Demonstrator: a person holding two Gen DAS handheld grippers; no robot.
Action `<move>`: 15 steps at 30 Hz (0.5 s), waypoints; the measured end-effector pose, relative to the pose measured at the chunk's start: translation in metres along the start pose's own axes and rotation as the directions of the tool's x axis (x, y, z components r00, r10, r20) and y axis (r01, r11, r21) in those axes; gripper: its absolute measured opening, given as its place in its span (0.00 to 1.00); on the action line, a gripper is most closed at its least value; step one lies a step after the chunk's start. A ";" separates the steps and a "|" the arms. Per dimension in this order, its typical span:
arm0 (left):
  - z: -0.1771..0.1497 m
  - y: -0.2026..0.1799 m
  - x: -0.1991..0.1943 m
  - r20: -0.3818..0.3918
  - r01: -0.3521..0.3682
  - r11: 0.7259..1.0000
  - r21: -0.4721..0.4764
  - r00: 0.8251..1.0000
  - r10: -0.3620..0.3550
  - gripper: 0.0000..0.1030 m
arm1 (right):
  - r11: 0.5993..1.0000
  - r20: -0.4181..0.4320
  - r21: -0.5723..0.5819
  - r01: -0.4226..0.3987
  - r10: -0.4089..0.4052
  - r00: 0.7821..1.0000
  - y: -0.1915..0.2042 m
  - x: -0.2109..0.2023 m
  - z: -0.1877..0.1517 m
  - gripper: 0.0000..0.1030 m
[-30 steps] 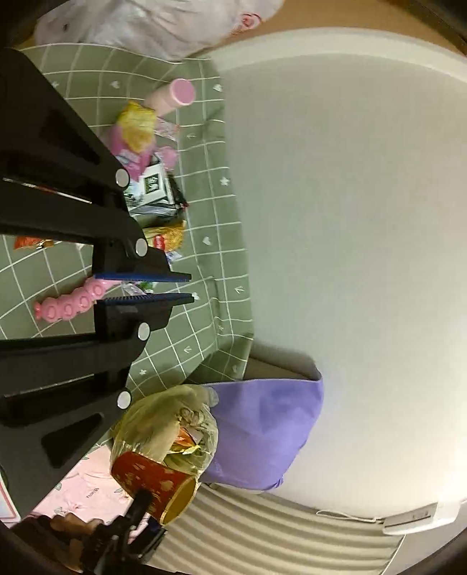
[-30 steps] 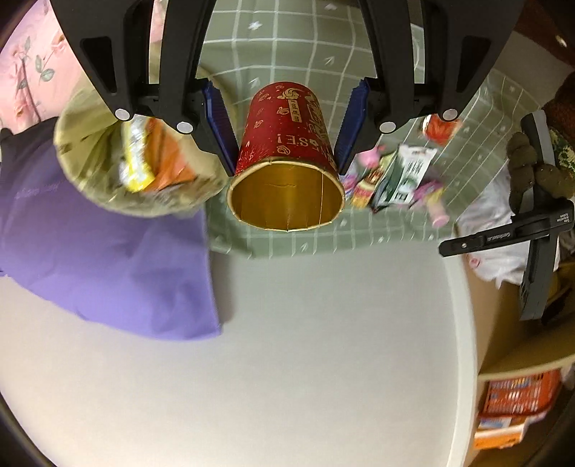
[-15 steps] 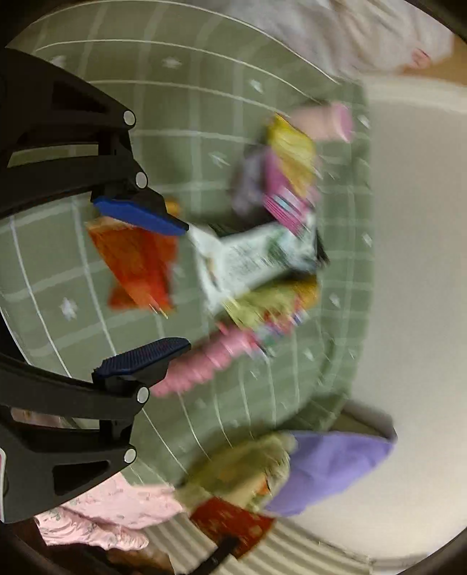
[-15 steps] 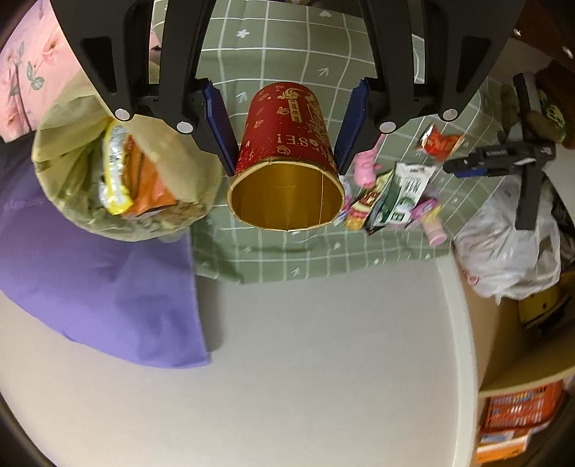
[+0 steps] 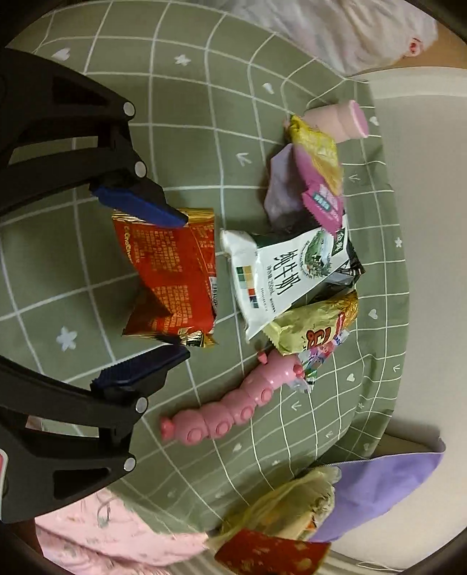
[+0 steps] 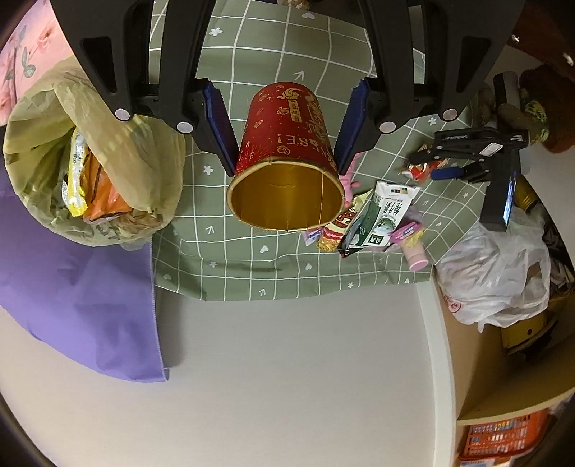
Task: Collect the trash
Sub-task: 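Grasp the red snack packet with the left tool while the right tool holds the cup, then carry the red packet with the left tool while the right tool carries the cup to the trash bag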
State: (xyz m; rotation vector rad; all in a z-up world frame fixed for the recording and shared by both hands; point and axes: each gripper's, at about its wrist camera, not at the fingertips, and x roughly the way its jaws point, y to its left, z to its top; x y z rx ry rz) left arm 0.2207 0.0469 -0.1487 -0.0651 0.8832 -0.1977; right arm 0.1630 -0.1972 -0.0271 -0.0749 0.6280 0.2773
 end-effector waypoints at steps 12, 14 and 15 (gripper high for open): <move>0.020 0.000 -0.025 0.062 0.098 0.995 -0.010 0.993 -0.097 0.28 | 0.999 0.029 0.037 0.027 -0.028 0.999 -0.011 -0.010 -0.002 0.50; 0.025 -0.002 -0.033 0.085 0.110 0.994 -0.007 0.990 -0.109 0.28 | 0.999 0.037 0.033 0.028 -0.029 0.999 -0.010 -0.013 -0.001 0.50; 0.028 -0.004 -0.036 0.094 0.110 0.994 -0.002 0.990 -0.109 0.28 | 0.999 0.041 0.031 0.029 -0.030 0.999 -0.010 -0.014 0.000 0.50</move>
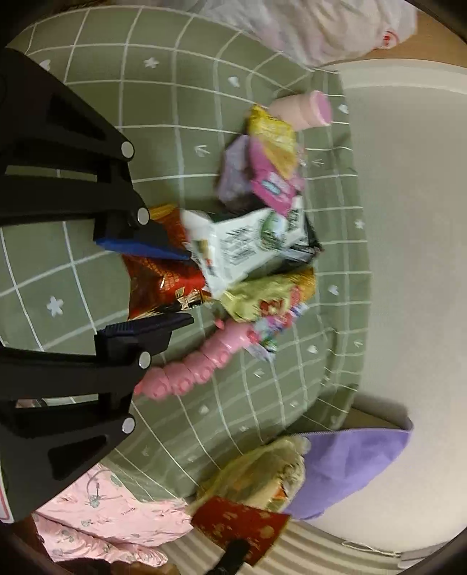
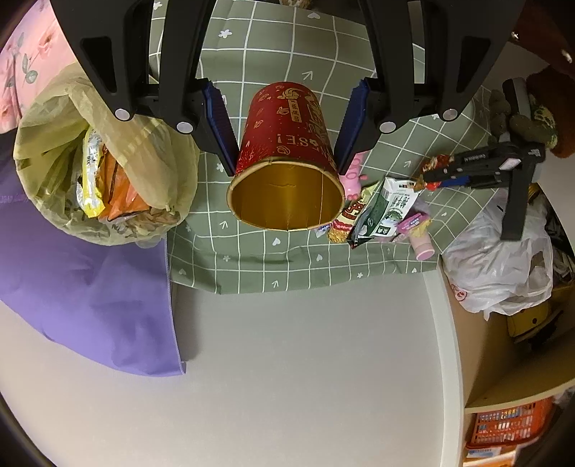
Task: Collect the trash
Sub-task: 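Carry the red packet with the left tool while the right tool carries the cup to the trash bag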
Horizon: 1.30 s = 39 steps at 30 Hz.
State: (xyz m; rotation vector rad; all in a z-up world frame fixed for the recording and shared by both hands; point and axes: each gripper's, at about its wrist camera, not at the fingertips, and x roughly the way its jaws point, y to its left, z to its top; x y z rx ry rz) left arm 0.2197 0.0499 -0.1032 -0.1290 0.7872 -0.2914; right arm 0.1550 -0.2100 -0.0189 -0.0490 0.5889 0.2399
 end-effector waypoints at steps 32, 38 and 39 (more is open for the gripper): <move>-0.029 -0.011 0.023 -0.114 0.197 0.975 0.106 0.976 -0.185 0.60 | 0.999 -0.001 0.033 0.036 -0.036 0.999 -0.010 -0.013 -0.005 0.50; -0.018 -0.018 0.011 -0.103 0.183 0.952 0.245 0.981 -0.162 0.60 | 0.999 -0.006 0.039 0.023 -0.023 1.000 -0.010 -0.011 -0.007 0.50; -0.017 -0.019 0.012 -0.121 0.194 0.944 0.268 0.978 -0.167 0.61 | 0.999 -0.009 0.039 0.019 -0.019 1.000 -0.010 -0.010 -0.008 0.50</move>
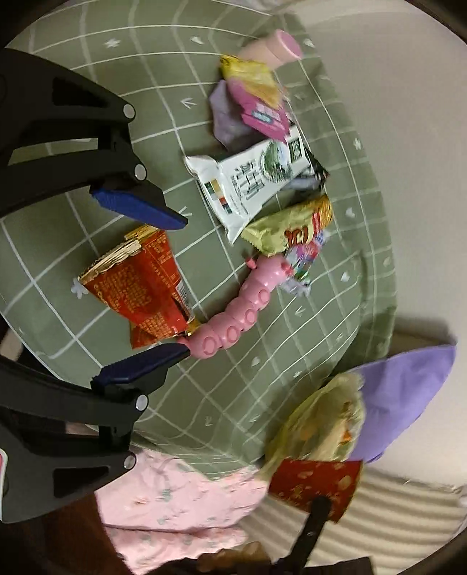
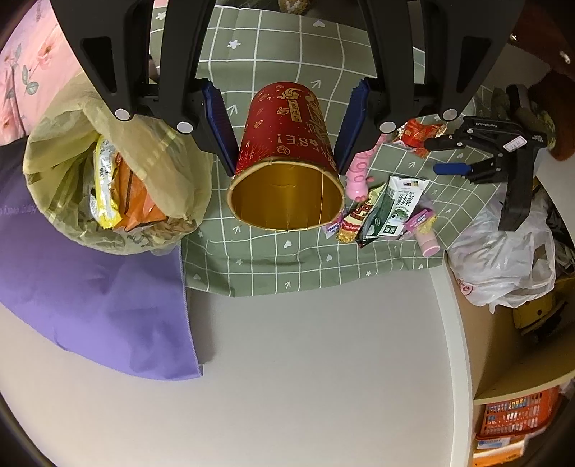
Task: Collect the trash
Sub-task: 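Carry the red packet with the left tool while the right tool carries the cup to the trash bag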
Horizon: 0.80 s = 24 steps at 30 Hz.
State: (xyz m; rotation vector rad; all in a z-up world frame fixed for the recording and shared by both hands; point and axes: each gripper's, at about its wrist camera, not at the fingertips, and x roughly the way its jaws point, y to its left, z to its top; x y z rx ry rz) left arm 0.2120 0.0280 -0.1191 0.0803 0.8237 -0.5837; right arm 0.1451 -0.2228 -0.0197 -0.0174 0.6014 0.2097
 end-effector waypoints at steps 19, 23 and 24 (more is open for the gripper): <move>0.023 0.016 0.055 -0.139 -0.050 0.997 -0.056 0.989 0.042 0.37 | 0.999 -0.010 0.041 -0.001 0.002 1.000 -0.008 0.001 -0.019 0.50; 0.031 0.016 0.064 -0.149 -0.040 0.999 -0.025 0.988 0.036 0.43 | 0.999 -0.009 0.031 -0.017 0.017 1.000 -0.006 0.007 -0.015 0.50; 0.034 0.017 0.069 -0.155 -0.029 1.000 -0.010 0.988 0.028 0.49 | 0.999 -0.011 0.025 -0.021 0.021 1.000 -0.005 0.008 -0.014 0.50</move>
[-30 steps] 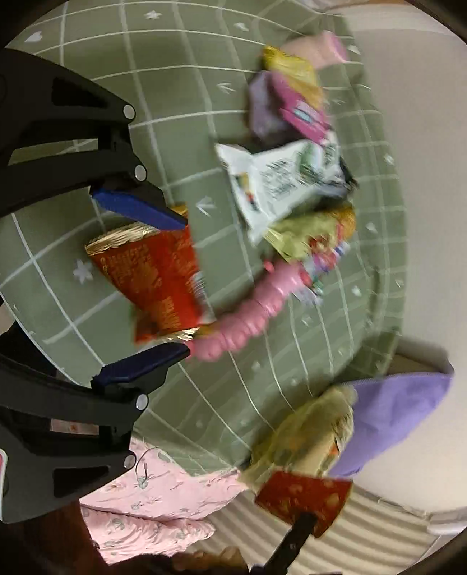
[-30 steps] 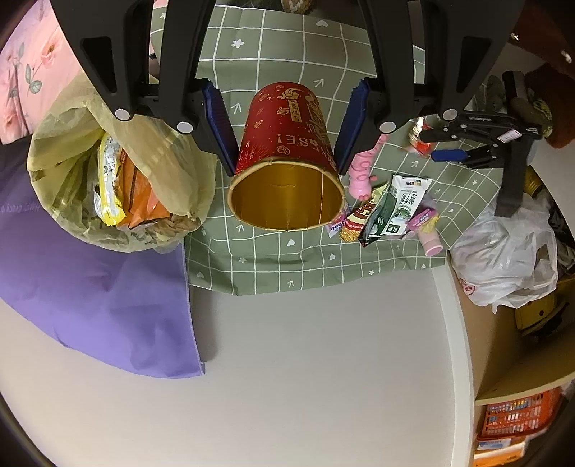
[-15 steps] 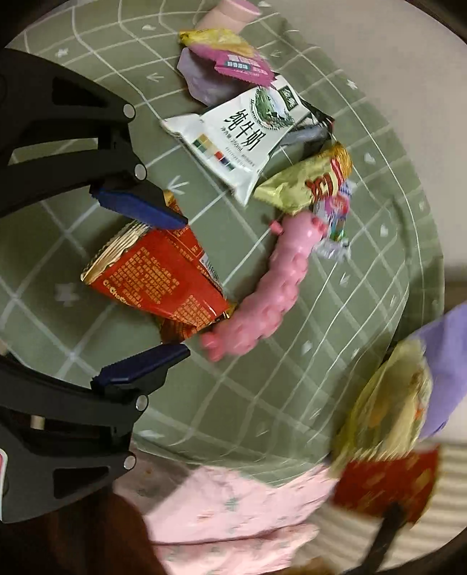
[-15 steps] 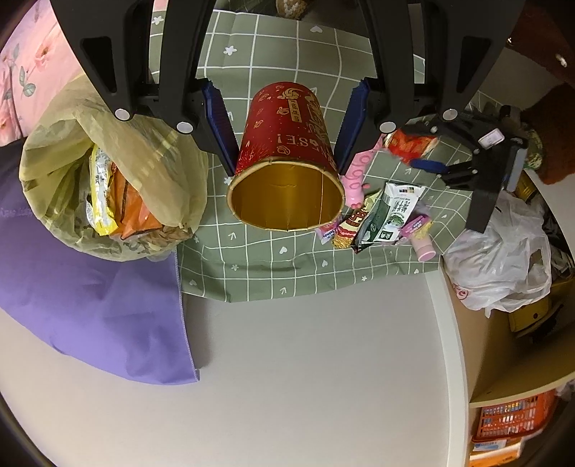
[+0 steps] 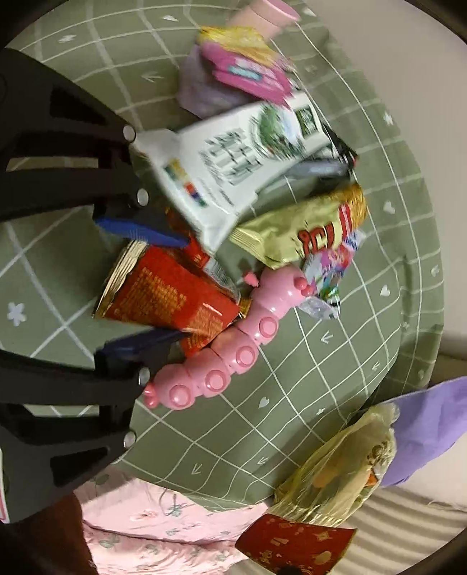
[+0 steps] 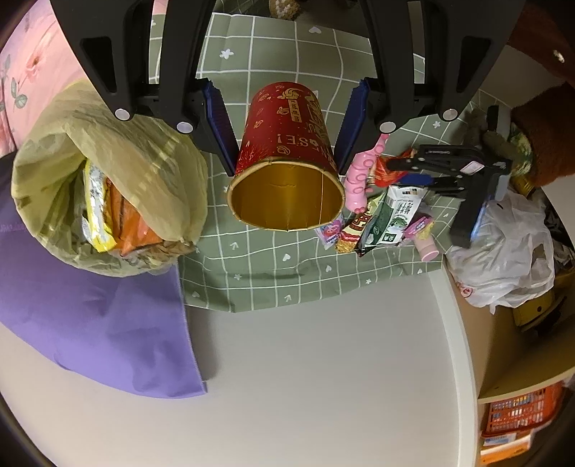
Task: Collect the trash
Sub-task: 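Carry the red packet with the left tool while the right tool carries the cup to the trash bag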
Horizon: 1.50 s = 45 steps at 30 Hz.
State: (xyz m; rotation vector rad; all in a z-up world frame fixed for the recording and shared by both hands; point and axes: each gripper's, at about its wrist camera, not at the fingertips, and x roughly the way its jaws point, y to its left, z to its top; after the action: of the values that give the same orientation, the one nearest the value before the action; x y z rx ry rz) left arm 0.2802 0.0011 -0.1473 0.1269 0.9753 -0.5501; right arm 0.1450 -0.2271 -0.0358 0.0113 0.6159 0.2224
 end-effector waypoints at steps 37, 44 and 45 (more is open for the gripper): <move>0.215 -0.214 -0.014 0.173 0.377 0.882 0.281 0.885 -0.433 0.35 | 0.962 0.183 0.177 0.208 -0.240 0.953 -0.153 -0.105 0.064 0.50; 0.233 -0.265 0.083 -0.091 0.341 0.898 0.278 0.940 -0.329 0.35 | 0.952 0.120 0.229 0.205 -0.237 0.964 -0.207 -0.086 0.039 0.50; 0.232 -0.269 0.088 -0.109 0.336 0.897 0.287 0.942 -0.318 0.34 | 0.951 0.116 0.236 0.201 -0.233 0.965 -0.212 -0.084 0.038 0.50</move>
State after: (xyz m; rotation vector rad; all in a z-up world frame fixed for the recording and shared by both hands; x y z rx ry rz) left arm 0.3589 -0.3424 -0.0502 0.2560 0.9714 -1.0127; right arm 0.1427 -0.4494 0.0268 0.1732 0.4916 -0.0625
